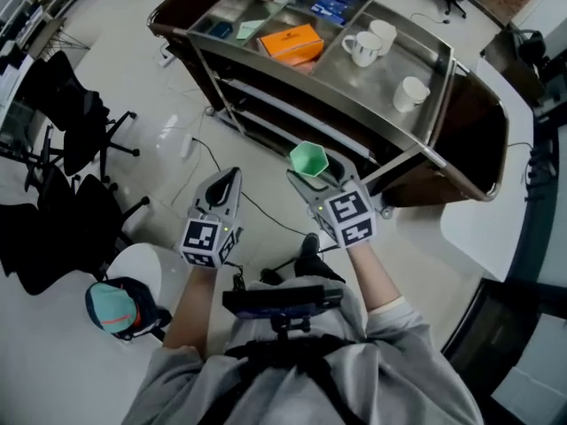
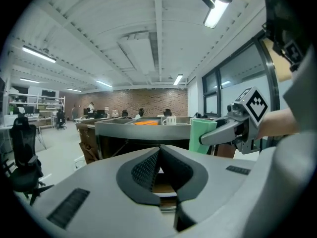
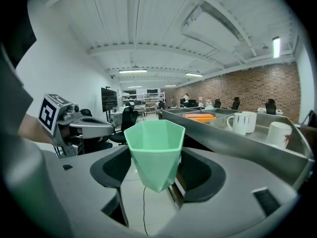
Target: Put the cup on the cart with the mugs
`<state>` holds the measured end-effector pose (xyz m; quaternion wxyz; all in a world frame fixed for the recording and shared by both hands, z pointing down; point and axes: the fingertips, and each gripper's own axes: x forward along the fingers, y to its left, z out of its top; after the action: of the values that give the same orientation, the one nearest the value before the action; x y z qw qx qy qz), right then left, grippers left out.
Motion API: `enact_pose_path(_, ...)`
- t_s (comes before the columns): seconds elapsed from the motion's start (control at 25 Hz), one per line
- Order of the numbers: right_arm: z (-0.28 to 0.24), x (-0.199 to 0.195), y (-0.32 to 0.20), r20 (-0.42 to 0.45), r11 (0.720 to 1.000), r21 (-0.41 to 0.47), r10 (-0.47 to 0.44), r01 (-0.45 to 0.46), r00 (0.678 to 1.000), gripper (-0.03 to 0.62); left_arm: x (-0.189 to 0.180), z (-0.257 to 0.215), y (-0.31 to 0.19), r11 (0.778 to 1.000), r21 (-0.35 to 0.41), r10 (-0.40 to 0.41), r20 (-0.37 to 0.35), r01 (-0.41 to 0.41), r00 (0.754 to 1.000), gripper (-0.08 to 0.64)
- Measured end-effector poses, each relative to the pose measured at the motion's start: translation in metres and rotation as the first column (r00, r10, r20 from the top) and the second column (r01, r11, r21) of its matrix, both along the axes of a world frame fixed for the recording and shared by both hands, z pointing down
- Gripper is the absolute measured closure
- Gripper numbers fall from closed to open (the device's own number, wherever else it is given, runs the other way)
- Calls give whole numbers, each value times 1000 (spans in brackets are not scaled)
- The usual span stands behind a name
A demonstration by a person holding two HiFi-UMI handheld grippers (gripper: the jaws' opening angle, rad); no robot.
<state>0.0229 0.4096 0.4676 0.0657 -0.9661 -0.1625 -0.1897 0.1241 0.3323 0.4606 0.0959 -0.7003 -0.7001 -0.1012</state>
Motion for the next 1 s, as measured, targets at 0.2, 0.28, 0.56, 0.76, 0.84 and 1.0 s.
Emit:
enact_pose_path(0.2, -24, -31, 47, -29, 1000, -13, 20, -20, 999, 270, -39, -25, 70, 997, -39, 72, -4, -72, 997, 560)
enact_pose_path(0.28, -33, -40, 70, -32, 999, -24, 24, -25, 999, 270, -52, -36, 99, 994, -52, 96, -14, -97, 995, 560)
enact_pose_path(0.56, -64, -51, 145, -56, 997, -43, 58, -60, 997, 270, -82, -70, 184, 973, -76, 217, -40, -219, 975, 560)
enact_pose_path(0.76, -87, -40, 206, -62, 995, -50, 83, -86, 995, 270, -82, -86, 234, 956, -82, 276, -74, -281, 958, 560)
enact_pose_path(0.84, -91, -32, 231, -41, 995, -55, 87, -89, 995, 270, -82, -90, 254, 949, -82, 297, -89, -304, 951, 560)
enact_pose_path(1.0, -77, -15, 268, 23, 997, -52, 60, -59, 998, 270, -76, -89, 287, 942, -74, 321, -94, -328, 942, 560)
